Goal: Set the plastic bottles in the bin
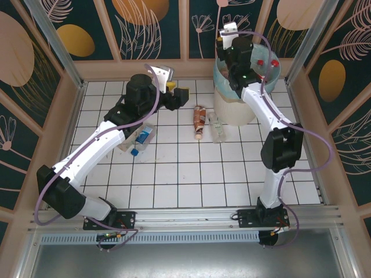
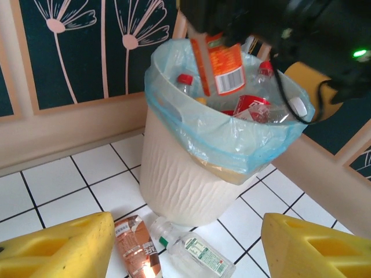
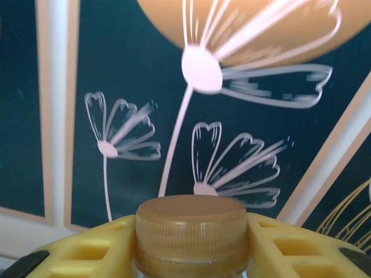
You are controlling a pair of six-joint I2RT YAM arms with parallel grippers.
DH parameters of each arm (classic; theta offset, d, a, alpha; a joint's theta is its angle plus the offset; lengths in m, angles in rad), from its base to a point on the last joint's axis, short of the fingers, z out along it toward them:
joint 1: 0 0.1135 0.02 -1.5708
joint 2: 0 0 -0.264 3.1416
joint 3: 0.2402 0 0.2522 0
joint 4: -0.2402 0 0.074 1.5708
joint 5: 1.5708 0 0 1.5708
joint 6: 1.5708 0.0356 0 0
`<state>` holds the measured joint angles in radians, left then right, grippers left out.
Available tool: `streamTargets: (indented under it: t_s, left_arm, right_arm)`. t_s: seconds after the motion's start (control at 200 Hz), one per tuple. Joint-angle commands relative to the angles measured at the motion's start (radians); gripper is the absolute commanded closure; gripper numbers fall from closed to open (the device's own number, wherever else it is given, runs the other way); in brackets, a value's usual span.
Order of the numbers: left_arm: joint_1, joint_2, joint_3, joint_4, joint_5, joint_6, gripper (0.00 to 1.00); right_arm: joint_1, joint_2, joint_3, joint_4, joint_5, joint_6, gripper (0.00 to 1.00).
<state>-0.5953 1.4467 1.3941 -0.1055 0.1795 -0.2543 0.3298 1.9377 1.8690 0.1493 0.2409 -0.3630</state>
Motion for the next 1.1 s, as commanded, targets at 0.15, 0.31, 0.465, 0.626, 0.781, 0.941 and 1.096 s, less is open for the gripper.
streamTargets:
  t_s: [0.15,0.31,0.465,0.626,0.781,0.941,1.096]
  left_arm:
    - [-0.002,0.000,0.025,-0.029,-0.029,0.043,0.29]
    - [-0.003,0.005,0.029,-0.029,-0.039,0.047,0.28]
    - [-0.003,0.015,0.039,-0.030,-0.039,0.047,0.28]
    - [-0.003,0.018,0.047,-0.030,-0.044,0.048,0.27]
    - [-0.003,0.024,0.056,-0.037,-0.069,0.047,0.27]
    - [-0.001,0.033,0.086,-0.100,-0.159,0.028,0.27]
    - [0.000,0.047,0.096,-0.167,-0.274,0.003,0.28]
  right_arm:
    - [-0.066,-0.039,-0.053,0.062,-0.054,0.214,0.48]
    - [-0.129,-0.074,-0.120,0.056,-0.109,0.367,0.48]
    - [-0.167,-0.106,-0.171,0.033,-0.137,0.465,0.44]
    - [-0.177,-0.157,-0.234,0.053,-0.138,0.473,0.46]
    - [-0.178,-0.174,-0.222,0.035,-0.157,0.475,0.48]
    - [-0.155,-0.218,-0.190,0.005,-0.180,0.469,0.50]
    - [-0.048,-0.313,-0.211,-0.014,-0.149,0.368,0.50]
